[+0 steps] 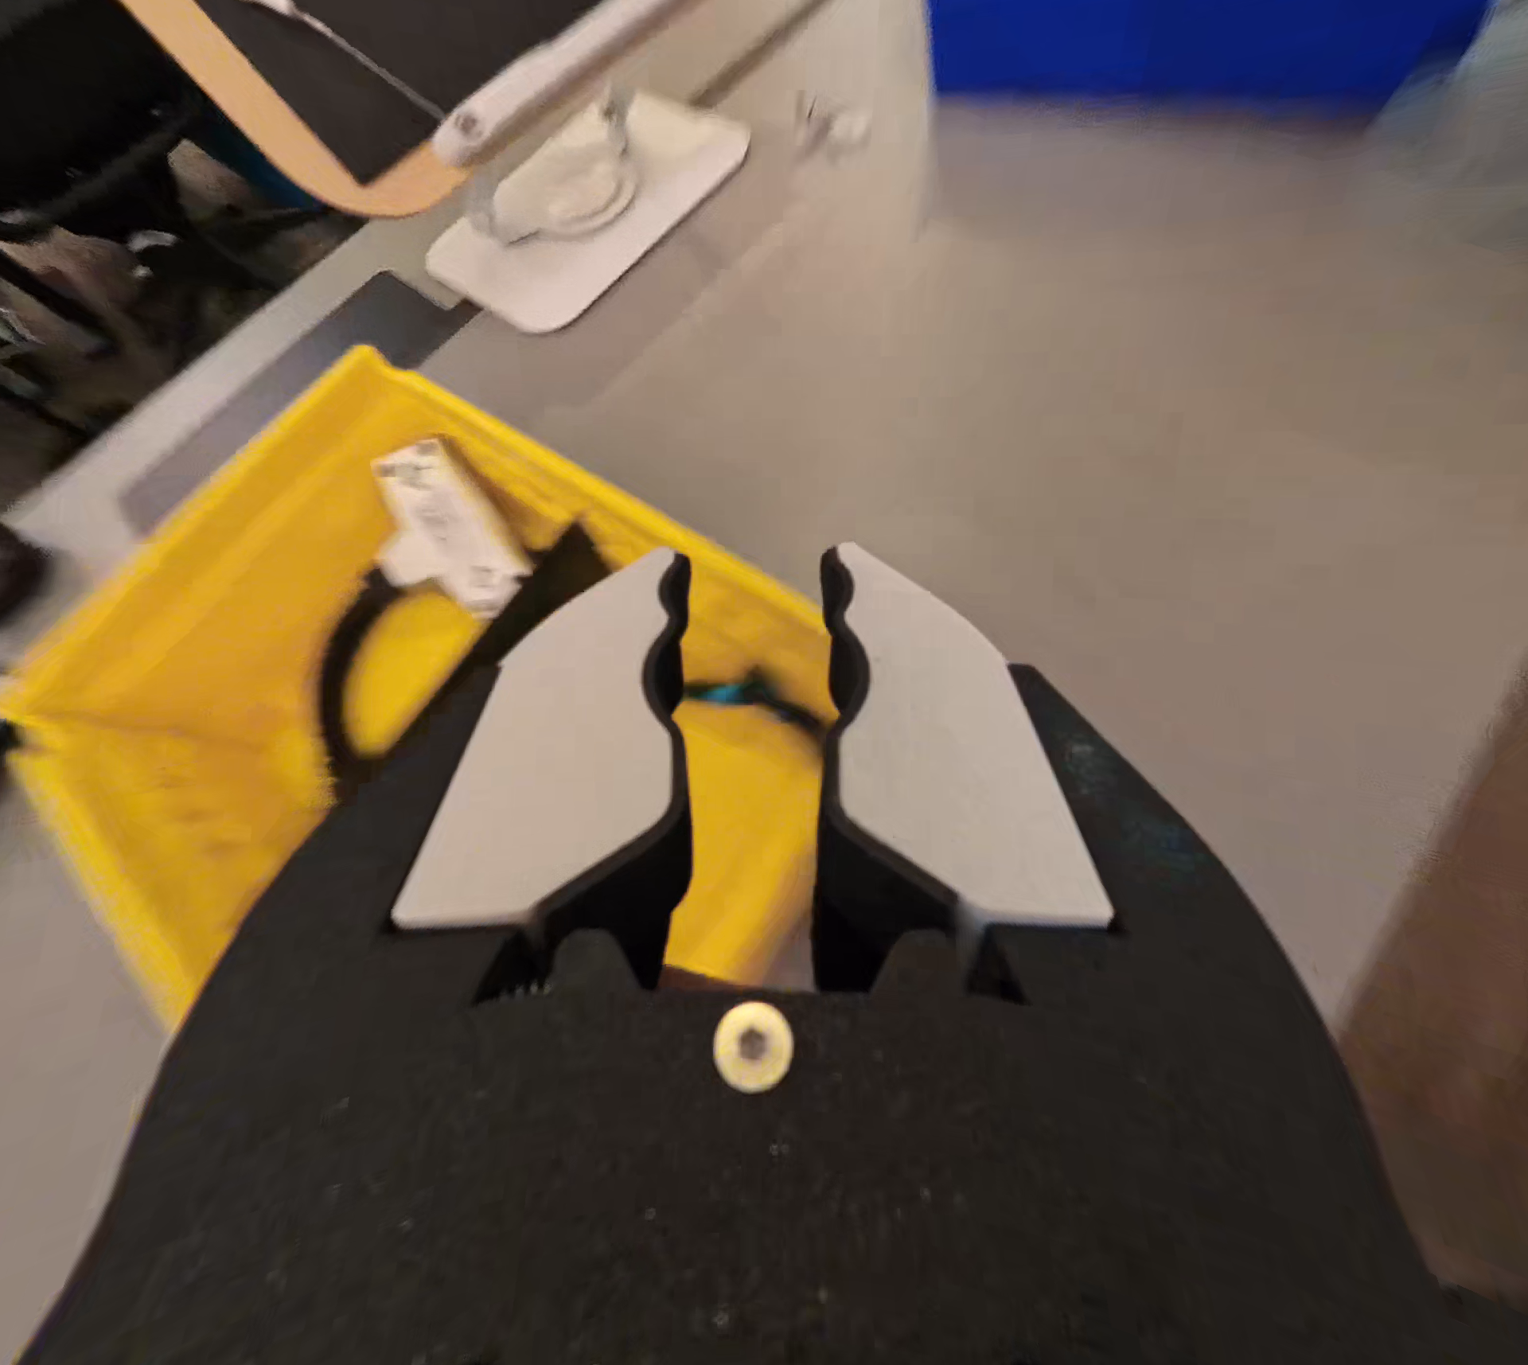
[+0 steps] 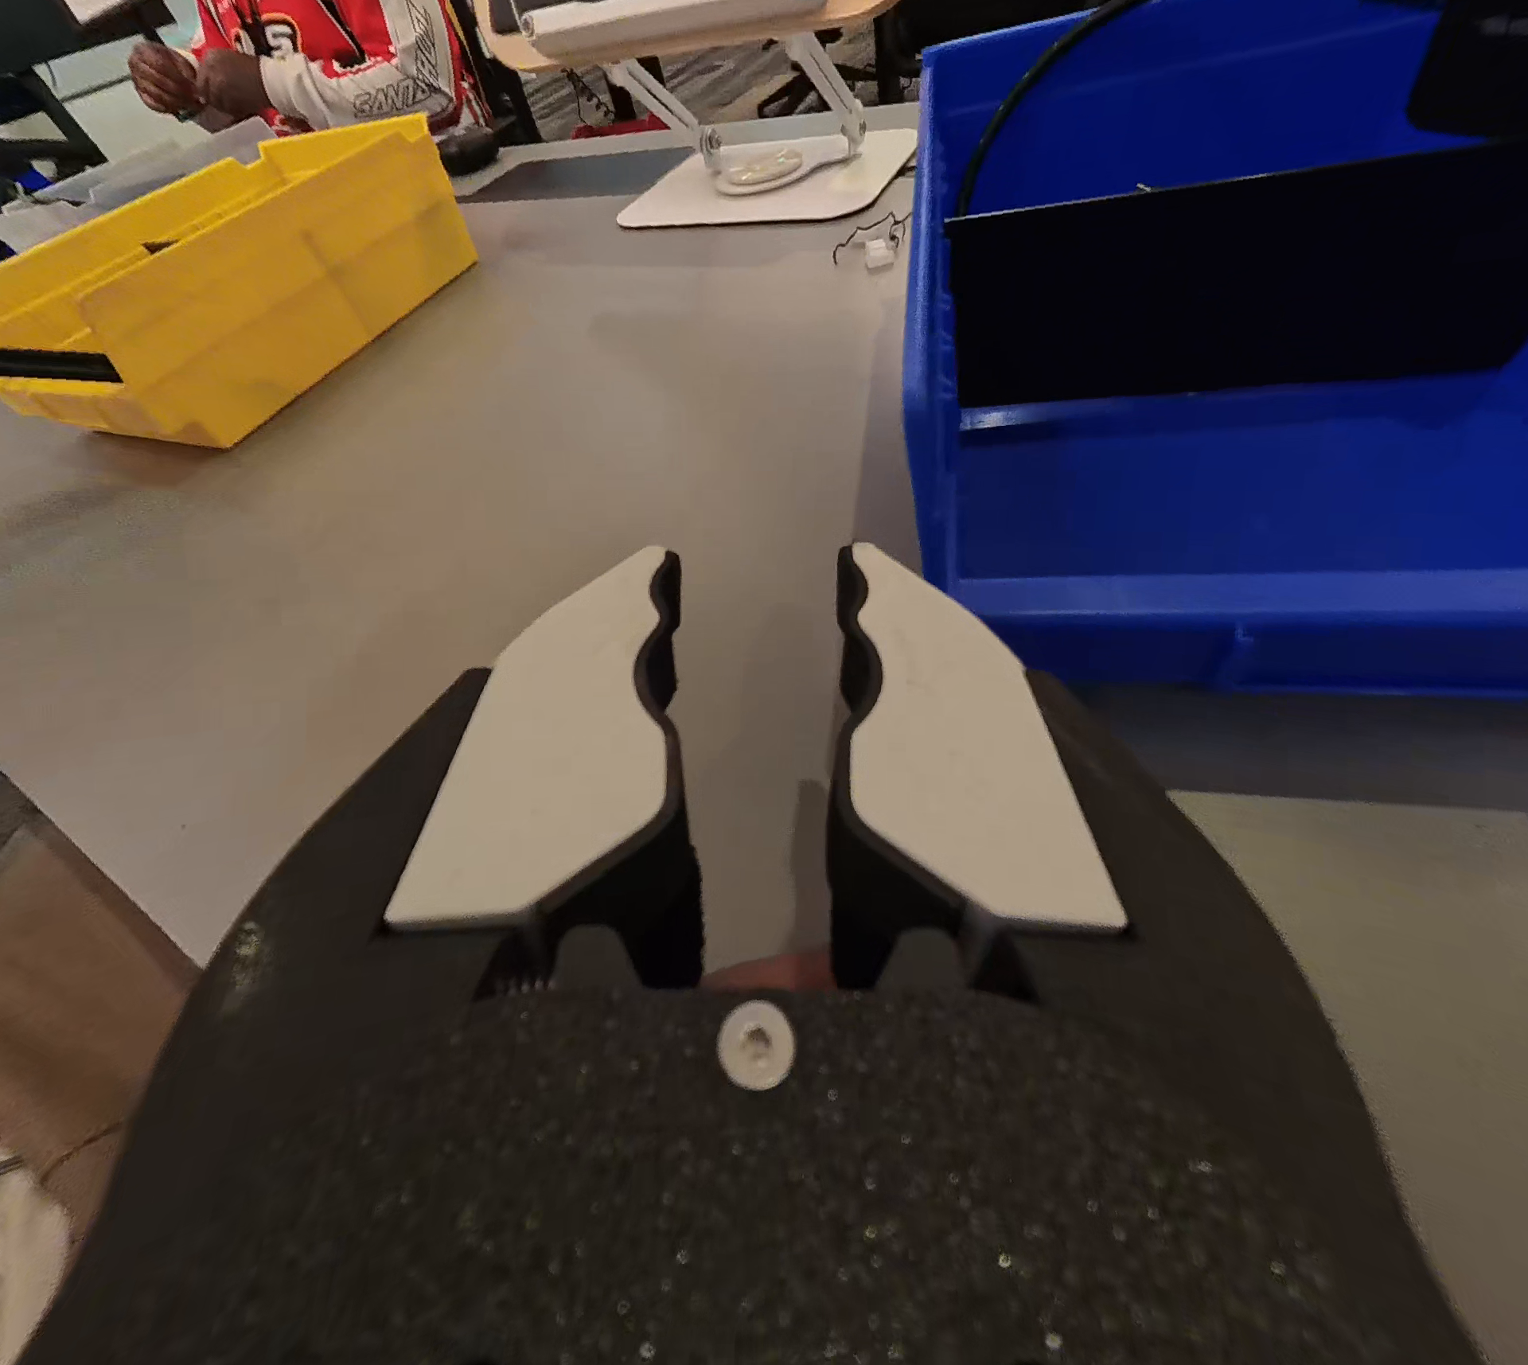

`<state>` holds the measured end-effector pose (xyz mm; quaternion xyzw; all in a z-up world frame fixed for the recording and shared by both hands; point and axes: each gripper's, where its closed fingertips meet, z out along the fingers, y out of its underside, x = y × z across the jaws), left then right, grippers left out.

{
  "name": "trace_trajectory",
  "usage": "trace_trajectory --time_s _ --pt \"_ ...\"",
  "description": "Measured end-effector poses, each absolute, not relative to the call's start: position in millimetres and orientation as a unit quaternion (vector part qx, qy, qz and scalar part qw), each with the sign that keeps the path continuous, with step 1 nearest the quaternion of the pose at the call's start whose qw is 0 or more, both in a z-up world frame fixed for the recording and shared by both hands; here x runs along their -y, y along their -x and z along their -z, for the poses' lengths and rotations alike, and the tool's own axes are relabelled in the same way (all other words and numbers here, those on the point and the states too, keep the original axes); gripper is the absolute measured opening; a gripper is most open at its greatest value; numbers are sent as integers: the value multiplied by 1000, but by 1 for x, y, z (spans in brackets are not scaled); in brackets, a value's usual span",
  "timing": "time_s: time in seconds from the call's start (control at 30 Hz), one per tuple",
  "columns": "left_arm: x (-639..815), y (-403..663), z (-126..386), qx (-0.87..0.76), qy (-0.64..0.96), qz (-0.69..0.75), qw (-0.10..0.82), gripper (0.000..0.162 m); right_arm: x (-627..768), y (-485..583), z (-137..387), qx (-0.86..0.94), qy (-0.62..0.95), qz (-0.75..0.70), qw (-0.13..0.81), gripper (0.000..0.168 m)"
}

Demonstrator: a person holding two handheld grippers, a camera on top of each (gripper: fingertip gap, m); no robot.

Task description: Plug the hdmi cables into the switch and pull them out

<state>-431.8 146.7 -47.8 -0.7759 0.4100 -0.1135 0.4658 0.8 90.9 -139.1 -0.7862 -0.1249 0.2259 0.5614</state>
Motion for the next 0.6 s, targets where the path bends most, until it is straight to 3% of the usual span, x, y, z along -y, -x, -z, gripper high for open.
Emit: trace_trajectory --time_s 0.17,0.4,0.6 --pt "-283 509 81 -567 728 -140 361 29 -95 2 138 108 785 -259 552 35" --pt "-354 530 158 -669 699 -126 222 35 -97 -1 137 116 782 -239 564 37" --pt "-373 521 189 -698 662 -148 230 34 -99 -1 135 106 774 -269 564 37"
